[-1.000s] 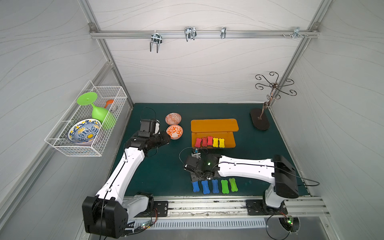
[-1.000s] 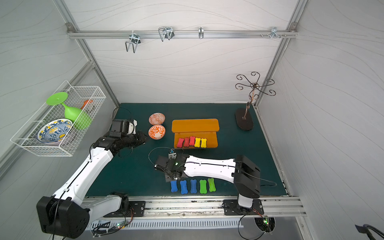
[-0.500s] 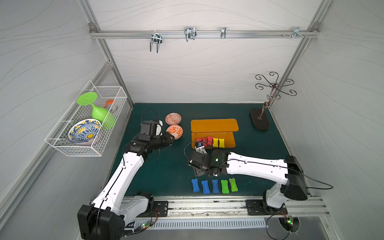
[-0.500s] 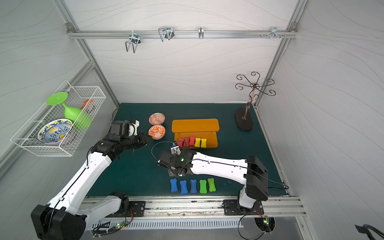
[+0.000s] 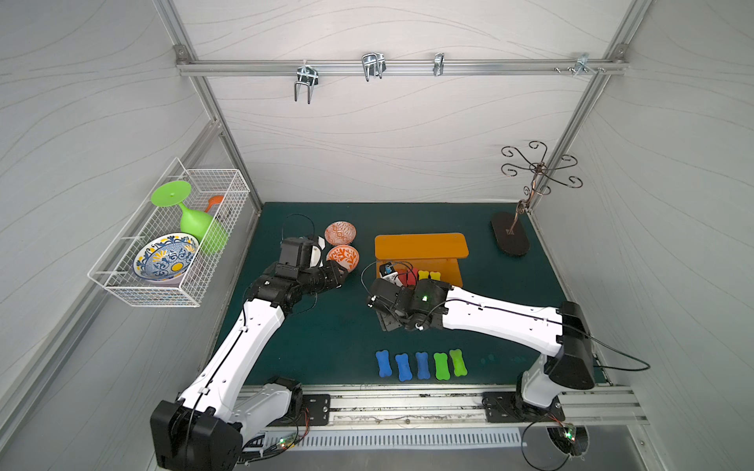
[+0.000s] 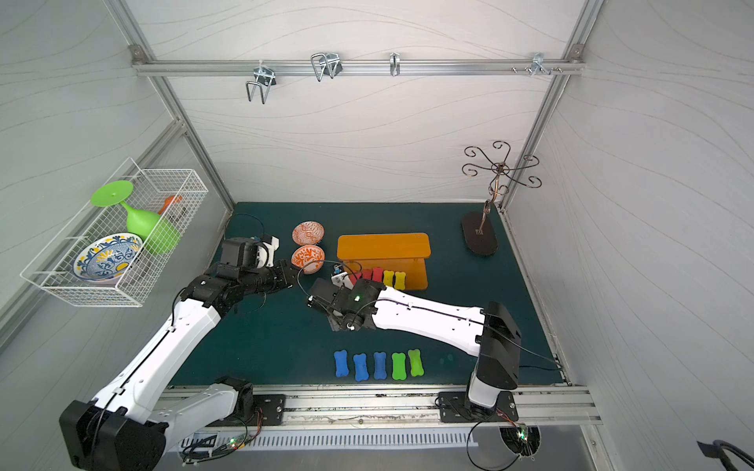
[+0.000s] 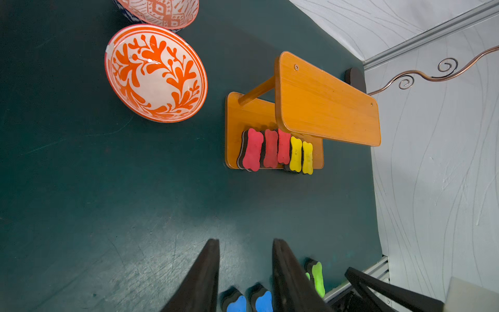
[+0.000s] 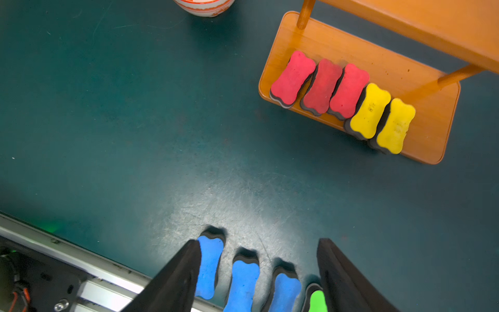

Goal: Remove the whiteboard erasers from the shelf
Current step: Adjust the shelf at the center of the board.

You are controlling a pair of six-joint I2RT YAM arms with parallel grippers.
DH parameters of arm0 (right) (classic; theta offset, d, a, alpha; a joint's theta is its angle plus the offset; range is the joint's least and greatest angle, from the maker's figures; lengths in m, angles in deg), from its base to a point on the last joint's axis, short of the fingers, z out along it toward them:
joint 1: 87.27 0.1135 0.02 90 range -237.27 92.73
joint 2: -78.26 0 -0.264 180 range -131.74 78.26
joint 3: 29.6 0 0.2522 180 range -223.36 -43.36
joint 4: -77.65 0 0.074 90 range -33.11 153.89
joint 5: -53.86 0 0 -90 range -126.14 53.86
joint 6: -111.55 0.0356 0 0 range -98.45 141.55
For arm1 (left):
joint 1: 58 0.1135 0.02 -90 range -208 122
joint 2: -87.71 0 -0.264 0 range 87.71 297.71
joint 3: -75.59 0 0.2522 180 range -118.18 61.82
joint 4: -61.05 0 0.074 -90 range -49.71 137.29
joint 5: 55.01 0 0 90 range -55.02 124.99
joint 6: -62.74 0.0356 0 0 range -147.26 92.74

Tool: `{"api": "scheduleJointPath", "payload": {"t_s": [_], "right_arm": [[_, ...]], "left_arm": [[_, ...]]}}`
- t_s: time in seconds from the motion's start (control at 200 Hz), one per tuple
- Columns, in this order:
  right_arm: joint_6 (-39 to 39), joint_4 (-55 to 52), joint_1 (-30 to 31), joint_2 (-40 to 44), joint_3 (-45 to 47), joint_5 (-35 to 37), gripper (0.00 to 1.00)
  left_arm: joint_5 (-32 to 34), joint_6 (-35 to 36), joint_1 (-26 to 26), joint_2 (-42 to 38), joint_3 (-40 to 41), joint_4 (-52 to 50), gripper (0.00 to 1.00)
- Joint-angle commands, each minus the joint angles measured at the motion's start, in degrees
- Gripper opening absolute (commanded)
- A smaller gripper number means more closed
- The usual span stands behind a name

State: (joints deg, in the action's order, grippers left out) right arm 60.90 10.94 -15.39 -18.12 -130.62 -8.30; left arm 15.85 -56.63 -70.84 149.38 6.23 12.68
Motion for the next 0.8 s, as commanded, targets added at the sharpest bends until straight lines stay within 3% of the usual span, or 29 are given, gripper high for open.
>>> {"api": "scheduleJointPath", "payload": {"t_s": [0.0,0.2,0.34,0.525,0.66,0.795], "right_arm": [[-4.6,1.9,-1.9,2.4,-0.9,-0.2,0.73],[-11.5,12.2,-8.9,11.1,4.6,-5.7,0.73],[-13.1,21.2,-22.4,18.2,10.1,-19.2,0.73],[-14.1,22.6,-41.6,22.2,11.7,-33.3,0.73],[-13.2,24.8,-55.4,20.0,14.9,-44.5,0.74],[-11.6,29.1,-63.8,14.7,17.8,-54.1,0.73]], "left_arm": [[-0.6,2.1,-0.3,0.8,-2.1,0.9,0.37],[-2.9,3.3,0.6,4.6,-4.3,2.2,0.46],[-3.9,1.9,1.4,9.2,-9.6,2.5,0.5],[-5.7,-0.8,1.3,17.3,-17.7,5.1,0.54],[-9.0,-1.1,-0.2,26.3,-24.1,5.0,0.55],[-11.4,-2.1,-1.7,34.9,-28.9,5.8,0.54]]}}
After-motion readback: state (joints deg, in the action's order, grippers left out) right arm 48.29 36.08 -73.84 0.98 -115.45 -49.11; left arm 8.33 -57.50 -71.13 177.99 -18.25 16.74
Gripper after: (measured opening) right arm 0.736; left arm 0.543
